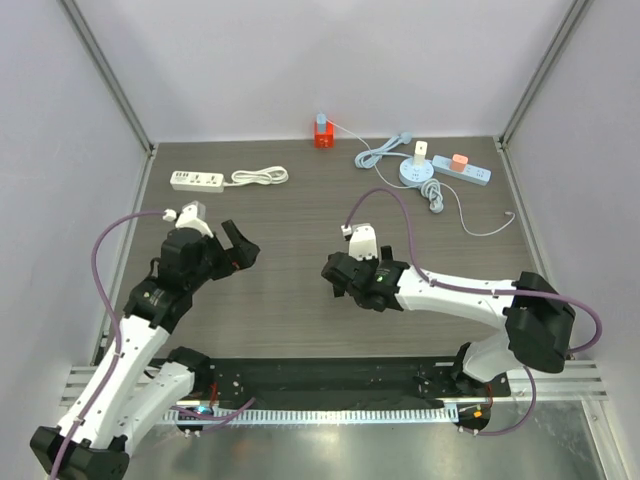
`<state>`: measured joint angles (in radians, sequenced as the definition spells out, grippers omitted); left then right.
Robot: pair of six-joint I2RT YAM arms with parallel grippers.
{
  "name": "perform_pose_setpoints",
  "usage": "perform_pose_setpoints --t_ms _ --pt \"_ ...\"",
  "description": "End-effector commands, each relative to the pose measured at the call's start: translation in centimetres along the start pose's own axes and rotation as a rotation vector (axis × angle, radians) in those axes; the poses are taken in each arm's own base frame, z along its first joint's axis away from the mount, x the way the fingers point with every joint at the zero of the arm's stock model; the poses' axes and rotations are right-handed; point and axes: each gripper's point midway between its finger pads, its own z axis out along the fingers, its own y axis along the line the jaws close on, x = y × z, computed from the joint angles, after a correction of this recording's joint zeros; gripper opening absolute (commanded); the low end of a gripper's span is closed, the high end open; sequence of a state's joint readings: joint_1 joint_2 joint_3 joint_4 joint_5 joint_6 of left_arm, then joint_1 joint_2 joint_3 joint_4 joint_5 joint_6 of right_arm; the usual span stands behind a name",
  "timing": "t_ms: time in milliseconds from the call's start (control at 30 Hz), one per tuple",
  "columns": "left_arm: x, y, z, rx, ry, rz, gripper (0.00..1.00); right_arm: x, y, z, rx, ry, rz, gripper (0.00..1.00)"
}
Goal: Pull the plug off the socket
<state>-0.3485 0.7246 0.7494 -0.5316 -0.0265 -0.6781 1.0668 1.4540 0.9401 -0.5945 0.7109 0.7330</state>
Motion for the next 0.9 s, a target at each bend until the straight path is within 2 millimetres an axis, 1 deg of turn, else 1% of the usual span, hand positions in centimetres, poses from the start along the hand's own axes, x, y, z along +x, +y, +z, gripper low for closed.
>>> perform_pose_setpoints --t_ms 0,100,133,167,233,267,300,333,367,400,433,467,533,567,600,633,667,700,733,767,800,833,867 --pt "-0.3 1.2 -0.7 -0.078 0.018 0.044 1.00 -2.3 2.3 -0.9 -0.098 -0.019 0.017 1.00" --pt "-0.2 1.5 -0.2 -0.105 0.042 0.065 1.00 -2.8 3.1 -1.4 -0.148 -0.015 -0.009 1.00" --pt "-0.6 1.1 -0.1 -0.096 0.043 0.071 1.00 -2.8 3.5 -1.5 -0.171 -0.011 -0.024 0.99" --pt "-0.3 0.6 0.3 -0.078 0.071 0.079 1.00 -2.5 4.0 -1.7 -0.210 0.008 -0.067 1.00" --pt "0.1 0.7 1.7 -0.099 0.136 0.111 1.00 -2.8 4.7 -1.6 -0.246 0.024 -0.092 1.00" --pt "-0.3 0.9 2.5 -0.143 0.162 0.117 1.00 -2.8 5.1 -1.6 -0.277 0.042 -0.103 1.00" --pt "-0.5 1.1 3.0 -0.167 0.179 0.118 1.00 -3.6 5.0 -1.1 -0.290 0.055 -0.076 1.00" --pt "-0.9 1.6 3.4 -0.199 0.190 0.108 1.00 -3.6 5.0 -0.3 -0.300 0.082 -0.063 1.00" --pt "-2.3 1.2 3.4 -0.209 0.175 0.103 1.00 -3.5 5.9 -0.4 -0.376 0.131 -0.045 1.00" --pt "-2.8 1.8 3.8 -0.244 0.169 0.097 1.00 -4.1 6.3 0.0 -0.413 0.137 -0.012 1.00" --pt "-3.6 2.7 4.4 -0.290 0.160 0.071 1.00 -5.1 5.4 1.2 -0.410 0.147 0.046 1.00" --pt "-4.8 3.0 4.5 -0.314 0.132 0.053 1.00 -6.0 5.8 1.4 -0.449 0.139 0.076 1.00" --pt "-6.4 4.9 5.0 -0.396 0.083 0.008 1.00 -8.0 5.1 2.1 -0.445 0.095 0.108 1.00" --pt "-7.3 5.0 5.5 -0.397 0.050 -0.022 1.00 -9.0 5.2 2.5 -0.447 0.066 0.106 0.99" --pt "-7.7 5.2 5.9 -0.396 0.039 -0.036 1.00 -10.4 5.2 2.5 -0.449 0.030 0.103 1.00" --pt "-7.7 5.8 6.9 -0.398 0.055 -0.050 1.00 -11.0 5.0 3.1 -0.438 0.016 0.082 1.00" --pt "-8.0 5.9 7.4 -0.395 0.057 -0.057 0.99 -11.1 5.2 3.9 -0.424 0.023 0.072 1.00" --pt "-9.0 5.6 8.0 -0.390 0.049 -0.062 1.00 -12.5 5.5 4.0 -0.430 0.002 0.078 1.00" --pt "-9.7 5.7 8.4 -0.400 0.044 -0.068 1.00 -12.8 5.7 4.3 -0.440 0.005 0.075 1.00" --pt "-9.5 6.7 9.8 -0.441 0.069 -0.073 1.00 -13.3 5.5 4.8 -0.439 0.004 0.077 1.00" --pt "-9.8 6.8 10.5 -0.452 0.071 -0.096 1.00 -13.6 5.8 5.4 -0.441 0.008 0.081 1.00" --pt "-11.6 6.1 10.9 -0.433 0.044 -0.119 1.00 -13.8 5.7 5.7 -0.441 0.009 0.081 1.00" --pt "-10.9 6.0 12.7 -0.410 0.093 -0.142 1.00 -14.1 5.1 6.3 -0.424 0.005 0.089 1.00"
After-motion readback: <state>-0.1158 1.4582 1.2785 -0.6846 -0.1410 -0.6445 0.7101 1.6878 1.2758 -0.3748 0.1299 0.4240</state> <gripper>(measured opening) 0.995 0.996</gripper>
